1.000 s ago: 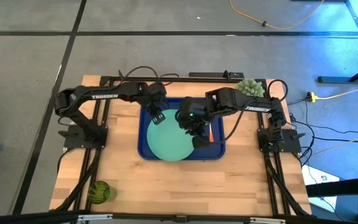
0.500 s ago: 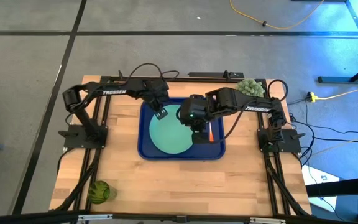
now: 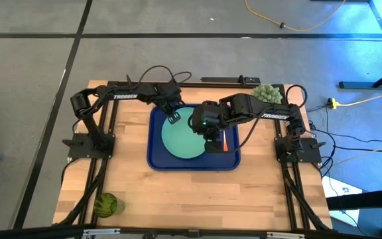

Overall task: Pick and place plate/cup/fork/spoon on tray
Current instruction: Put the blue plate on the blue serving tray

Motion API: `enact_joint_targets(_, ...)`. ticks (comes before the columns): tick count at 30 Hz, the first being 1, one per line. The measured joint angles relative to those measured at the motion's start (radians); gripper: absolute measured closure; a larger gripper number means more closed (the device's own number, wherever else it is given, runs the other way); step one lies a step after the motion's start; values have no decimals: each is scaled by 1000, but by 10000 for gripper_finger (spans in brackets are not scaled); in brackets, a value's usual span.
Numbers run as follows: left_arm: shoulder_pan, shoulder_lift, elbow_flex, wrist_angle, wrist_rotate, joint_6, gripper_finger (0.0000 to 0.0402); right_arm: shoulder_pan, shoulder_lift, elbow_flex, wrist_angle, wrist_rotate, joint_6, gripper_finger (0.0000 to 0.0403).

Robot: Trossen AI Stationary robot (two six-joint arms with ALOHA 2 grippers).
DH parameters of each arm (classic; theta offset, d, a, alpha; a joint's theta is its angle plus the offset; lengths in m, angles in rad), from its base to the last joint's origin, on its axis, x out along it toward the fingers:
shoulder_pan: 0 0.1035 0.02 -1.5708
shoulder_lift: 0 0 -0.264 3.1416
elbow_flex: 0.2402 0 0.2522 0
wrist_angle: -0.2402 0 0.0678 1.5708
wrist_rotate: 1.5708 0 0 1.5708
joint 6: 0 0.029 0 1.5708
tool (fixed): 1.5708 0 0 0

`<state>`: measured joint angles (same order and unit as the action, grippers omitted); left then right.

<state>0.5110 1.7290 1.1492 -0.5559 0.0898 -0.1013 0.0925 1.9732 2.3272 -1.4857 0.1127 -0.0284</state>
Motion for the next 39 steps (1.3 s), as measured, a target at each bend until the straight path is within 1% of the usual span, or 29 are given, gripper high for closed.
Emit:
enact_joint_targets(11, 0, 0, 0, -7, 2, 0, 401, 0, 0, 0, -1, 0, -2, 325)
enact_joint_targets(18, -6, 0, 0, -5, -1, 33, 384, 0, 0, 0, -1, 0, 0, 325)
enact_joint_targets(26, -34, 68, 0, 19, 2, 33, 385, 0, 0, 1, -3, 0, 1, 325)
enact_joint_targets(32, -60, 79, 1, 52, -25, 33, 385, 0, 0, 1, -10, 0, 21, 325)
enact_joint_targets(36, -61, 63, 42, 18, -46, 34, 385, 0, 0, 1, -10, 0, 21, 325)
enact_joint_targets(39, -60, 33, 97, -44, -65, 35, 384, 0, 0, 1, -10, 0, 21, 325)
